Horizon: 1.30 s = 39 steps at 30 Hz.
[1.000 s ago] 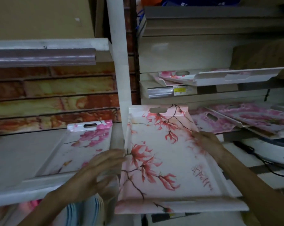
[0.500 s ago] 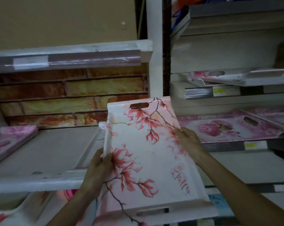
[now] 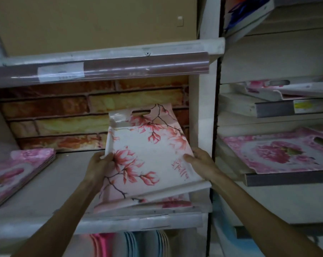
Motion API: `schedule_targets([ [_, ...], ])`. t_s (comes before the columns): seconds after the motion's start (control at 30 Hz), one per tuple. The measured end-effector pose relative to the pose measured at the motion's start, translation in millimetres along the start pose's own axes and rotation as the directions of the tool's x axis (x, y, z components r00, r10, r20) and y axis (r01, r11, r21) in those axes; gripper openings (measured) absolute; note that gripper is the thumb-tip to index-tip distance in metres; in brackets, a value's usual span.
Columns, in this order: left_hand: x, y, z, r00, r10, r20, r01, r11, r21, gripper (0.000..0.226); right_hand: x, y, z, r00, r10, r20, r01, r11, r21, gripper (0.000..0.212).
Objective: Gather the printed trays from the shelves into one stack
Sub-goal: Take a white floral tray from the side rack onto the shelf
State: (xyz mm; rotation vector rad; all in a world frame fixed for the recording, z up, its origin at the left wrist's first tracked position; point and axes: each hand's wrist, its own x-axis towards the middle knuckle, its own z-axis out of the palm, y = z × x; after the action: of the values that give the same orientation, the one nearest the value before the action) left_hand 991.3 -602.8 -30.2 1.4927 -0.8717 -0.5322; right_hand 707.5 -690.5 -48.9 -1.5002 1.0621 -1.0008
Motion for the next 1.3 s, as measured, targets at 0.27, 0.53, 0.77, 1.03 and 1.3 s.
schedule_targets([
  [0.27,63.3,-54.7,-5.0,0.987,-0.060,0.149,0.046,0.994,0.100,0.032,19.9,24.7,32.1,0.996,0.015,-0.091,-0.032,0.982,-0.186,0.022],
  [0.53,55.6,-82.1,3.7,0.987,0.010,0.163,-0.058,0.955,0.290,0.058,15.4,54.5,44.9,0.988,-0.011,-0.154,-0.045,0.934,-0.353,0.025],
  [0.77,58.6,-98.8,5.7,0.981,0.025,0.195,-0.111,0.888,0.446,0.058,6.2,64.3,51.8,0.988,0.001,-0.157,-0.071,0.895,-0.441,0.026],
  [1.03,68.5,-121.8,11.8,0.977,0.034,0.208,-0.148,0.815,0.560,0.024,9.6,80.3,55.9,0.981,0.007,-0.193,-0.128,0.773,-0.621,0.025],
  [1.3,79.8,-135.2,13.9,0.971,0.099,0.216,-0.216,0.749,0.627,0.017,7.8,79.1,54.3,0.977,0.006,-0.215,-0.148,0.745,-0.650,0.040],
])
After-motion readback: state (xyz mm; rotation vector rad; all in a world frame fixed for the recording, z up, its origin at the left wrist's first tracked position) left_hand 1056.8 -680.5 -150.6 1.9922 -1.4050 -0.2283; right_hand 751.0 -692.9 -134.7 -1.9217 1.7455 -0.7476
